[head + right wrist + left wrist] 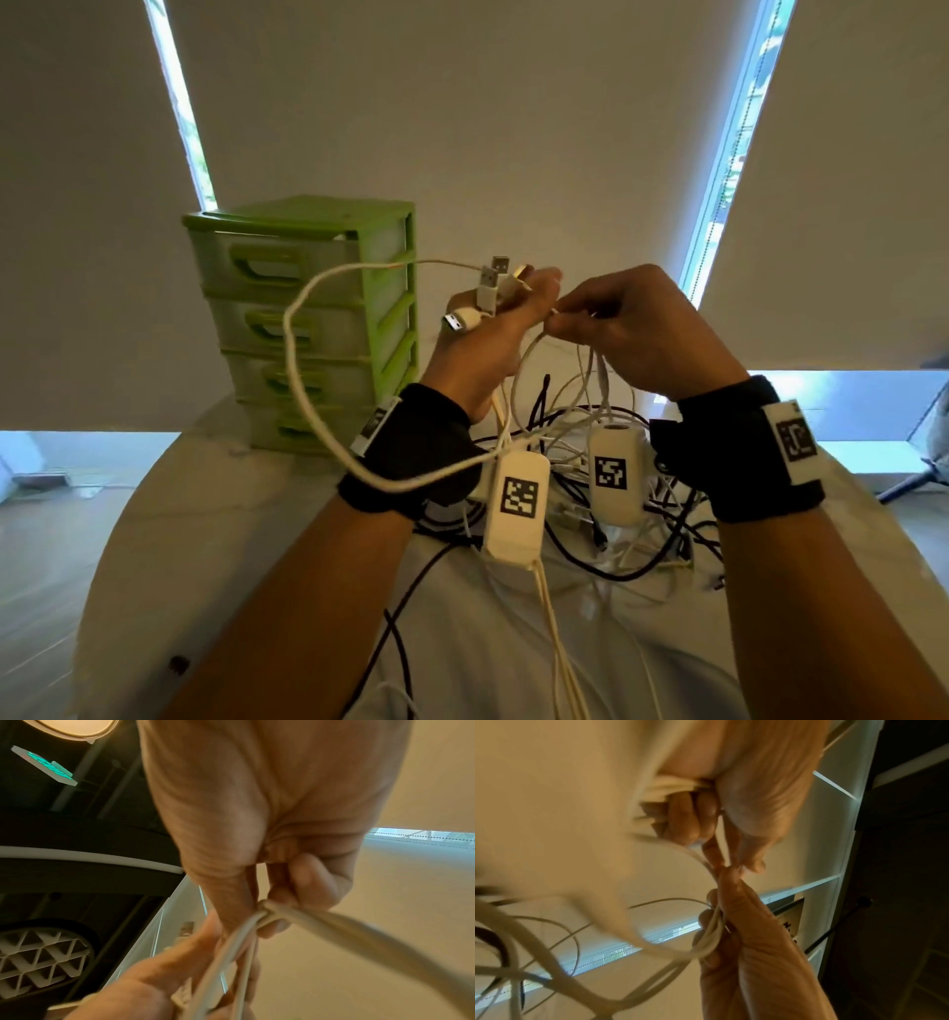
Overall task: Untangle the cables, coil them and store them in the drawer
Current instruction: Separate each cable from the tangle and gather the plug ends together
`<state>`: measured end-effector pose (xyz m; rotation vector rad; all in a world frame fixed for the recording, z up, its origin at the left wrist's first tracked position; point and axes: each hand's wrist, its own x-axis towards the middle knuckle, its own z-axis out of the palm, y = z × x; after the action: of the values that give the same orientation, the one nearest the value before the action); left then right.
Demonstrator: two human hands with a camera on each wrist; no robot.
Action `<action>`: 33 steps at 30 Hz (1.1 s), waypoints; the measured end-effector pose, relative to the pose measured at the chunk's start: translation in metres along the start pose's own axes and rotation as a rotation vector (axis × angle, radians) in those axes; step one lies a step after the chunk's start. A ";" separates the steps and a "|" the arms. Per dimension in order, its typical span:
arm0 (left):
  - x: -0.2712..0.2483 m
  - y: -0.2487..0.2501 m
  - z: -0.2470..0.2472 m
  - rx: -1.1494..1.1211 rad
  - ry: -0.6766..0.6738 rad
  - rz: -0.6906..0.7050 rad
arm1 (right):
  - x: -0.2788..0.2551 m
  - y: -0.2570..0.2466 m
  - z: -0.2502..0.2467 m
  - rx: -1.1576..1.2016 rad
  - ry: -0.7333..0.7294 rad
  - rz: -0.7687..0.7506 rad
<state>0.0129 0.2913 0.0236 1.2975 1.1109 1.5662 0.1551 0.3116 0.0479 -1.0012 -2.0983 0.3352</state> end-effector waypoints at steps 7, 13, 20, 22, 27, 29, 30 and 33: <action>0.023 0.015 -0.040 -0.371 0.343 0.106 | -0.005 0.040 -0.029 0.062 0.156 0.165; 0.029 0.015 -0.068 -0.433 0.436 0.147 | -0.013 0.071 -0.037 -0.086 0.163 0.414; 0.018 0.024 -0.043 -0.435 0.247 0.171 | -0.003 0.001 -0.008 0.019 0.066 0.072; 0.015 0.026 -0.038 -0.452 0.183 0.196 | -0.004 -0.016 0.010 -0.001 -0.086 0.000; 0.009 0.026 -0.041 -0.281 -0.061 0.207 | 0.002 -0.016 0.014 0.104 0.085 -0.012; 0.006 0.019 -0.035 -0.100 -0.174 0.189 | 0.001 -0.016 0.005 0.272 0.150 -0.026; 0.003 0.014 -0.029 -0.012 -0.199 0.177 | 0.000 -0.017 0.001 0.348 0.182 -0.042; -0.001 -0.005 -0.012 0.175 -0.245 0.124 | -0.002 -0.025 -0.013 0.481 0.326 -0.079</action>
<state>0.0016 0.2898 0.0172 1.6542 1.0462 1.3753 0.1518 0.2930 0.0679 -0.6348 -1.6476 0.5636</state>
